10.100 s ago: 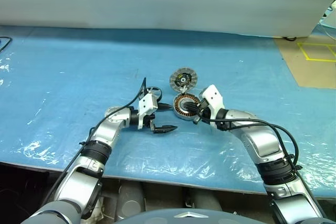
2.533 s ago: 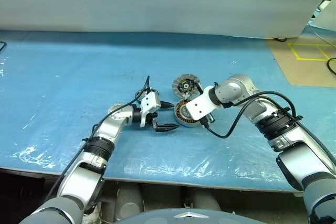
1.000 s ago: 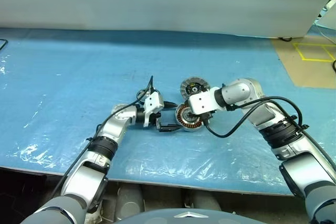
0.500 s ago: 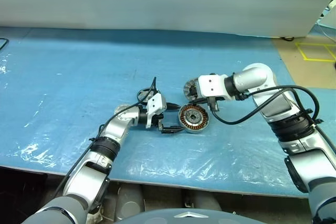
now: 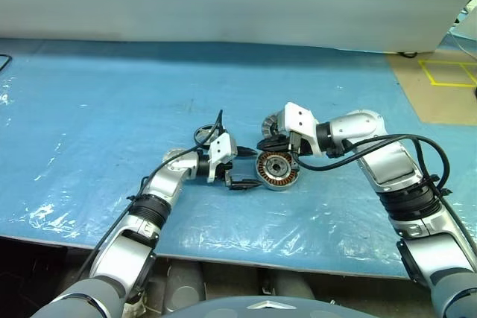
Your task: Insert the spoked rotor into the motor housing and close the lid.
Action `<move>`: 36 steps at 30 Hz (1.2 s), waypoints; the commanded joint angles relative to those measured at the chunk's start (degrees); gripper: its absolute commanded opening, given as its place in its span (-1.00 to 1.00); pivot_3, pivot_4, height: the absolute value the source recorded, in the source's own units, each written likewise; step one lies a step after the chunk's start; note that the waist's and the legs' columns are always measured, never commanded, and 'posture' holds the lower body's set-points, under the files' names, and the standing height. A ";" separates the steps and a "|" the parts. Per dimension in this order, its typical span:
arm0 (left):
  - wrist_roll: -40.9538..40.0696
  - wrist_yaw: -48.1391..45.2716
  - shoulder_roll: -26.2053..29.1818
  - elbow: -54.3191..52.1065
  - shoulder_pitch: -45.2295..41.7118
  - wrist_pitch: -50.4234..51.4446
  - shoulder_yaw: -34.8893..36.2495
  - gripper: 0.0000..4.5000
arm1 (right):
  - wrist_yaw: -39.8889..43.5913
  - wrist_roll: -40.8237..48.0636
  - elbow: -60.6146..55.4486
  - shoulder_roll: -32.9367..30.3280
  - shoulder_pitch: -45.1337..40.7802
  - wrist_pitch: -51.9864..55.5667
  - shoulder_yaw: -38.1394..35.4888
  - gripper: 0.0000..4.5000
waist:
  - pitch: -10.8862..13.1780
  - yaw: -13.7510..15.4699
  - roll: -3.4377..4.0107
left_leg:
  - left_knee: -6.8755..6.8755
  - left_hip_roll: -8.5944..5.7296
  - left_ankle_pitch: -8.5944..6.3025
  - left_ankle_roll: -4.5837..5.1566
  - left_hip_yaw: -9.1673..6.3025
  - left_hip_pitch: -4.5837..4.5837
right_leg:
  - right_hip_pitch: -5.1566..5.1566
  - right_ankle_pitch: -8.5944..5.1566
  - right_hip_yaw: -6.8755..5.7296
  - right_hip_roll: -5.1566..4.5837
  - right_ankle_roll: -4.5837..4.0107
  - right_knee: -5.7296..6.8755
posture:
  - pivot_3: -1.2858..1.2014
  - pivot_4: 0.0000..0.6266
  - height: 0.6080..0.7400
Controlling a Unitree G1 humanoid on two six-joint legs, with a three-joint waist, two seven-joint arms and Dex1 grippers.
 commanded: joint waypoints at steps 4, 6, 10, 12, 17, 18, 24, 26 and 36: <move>-3.14 -1.21 0.56 -3.07 0.06 -0.56 2.11 1.00 | -2.81 1.53 -2.43 -0.72 1.92 1.22 -1.00 -0.99 | 0.01 -0.10 0.01 | 0.00 -0.01 0.00 -0.01 0.00 0.01 | 0.00 0.00 0.02 0.00 0.01 0.00 | 0.03 -0.52 1.00; -3.95 -1.50 0.90 -4.32 0.67 -0.61 2.46 1.00 | -3.56 1.86 -2.83 -0.49 2.52 1.65 -1.03 -0.99 | 0.01 -0.08 0.01 | 0.00 0.00 0.00 -0.01 0.00 0.01 | 0.00 0.01 0.01 0.01 0.01 0.00 | 0.03 -0.52 1.00; -5.99 -2.07 1.58 -7.44 1.66 0.39 3.18 1.00 | -5.11 2.10 -3.76 -0.40 3.79 1.82 -0.53 -0.99 | 0.01 -0.07 0.01 | -0.01 0.00 0.00 -0.01 0.00 0.00 | 0.00 0.00 0.01 0.00 0.01 -0.01 | 0.03 -0.52 1.00; -6.62 -2.49 2.23 -8.79 2.08 1.02 3.49 1.00 | -5.69 2.39 -4.50 -0.40 4.42 2.10 -0.46 -0.99 | 0.01 -0.05 0.01 | -0.01 0.00 0.00 -0.01 0.00 0.01 | 0.00 0.00 0.01 0.00 0.01 0.00 | 0.03 -0.52 1.00; -7.74 -3.41 4.23 -10.86 2.87 1.92 3.98 1.00 | -8.12 2.79 -6.00 0.10 6.41 2.25 -0.62 -0.72 | 0.01 -0.07 0.02 | -0.01 0.00 0.00 -0.01 0.00 0.01 | 0.00 0.00 0.01 0.00 0.00 0.00 | 0.03 -0.52 1.00; -7.85 -3.55 4.61 -11.16 2.97 2.09 4.00 1.00 | -8.89 2.63 -6.20 0.25 7.00 2.11 -0.71 -0.59 | 0.01 -0.06 0.02 | -0.01 0.00 0.00 -0.01 0.00 0.01 | 0.00 0.00 0.01 0.00 0.01 0.00 | 0.03 -0.52 1.00; -8.10 -3.86 6.02 -12.24 3.77 2.73 3.85 1.00 | -12.51 2.23 -7.74 -0.31 10.33 0.22 -1.80 0.02 | 0.02 -0.05 0.03 | -0.01 -0.01 0.00 -0.02 0.00 0.01 | -0.01 0.00 0.01 0.00 0.01 -0.01 | 0.03 -0.52 1.00; -8.14 -3.85 6.23 -12.52 4.02 2.94 3.72 1.00 | -13.08 1.76 -8.16 -1.24 11.81 -0.46 -1.60 0.02 | 0.02 -0.05 0.03 | -0.01 -0.01 0.00 -0.02 0.00 0.01 | -0.01 0.00 0.01 0.00 0.01 -0.01 | 0.03 -0.52 1.00; -8.18 -3.79 6.33 -12.78 4.28 3.34 3.41 1.00 | -14.49 1.98 -9.20 -2.01 14.05 -1.32 -0.86 0.02 | 0.02 -0.18 0.03 | -0.01 -0.02 0.00 -0.02 0.00 0.03 | 0.00 0.00 0.03 0.00 0.02 -0.01 | 0.03 -0.52 1.00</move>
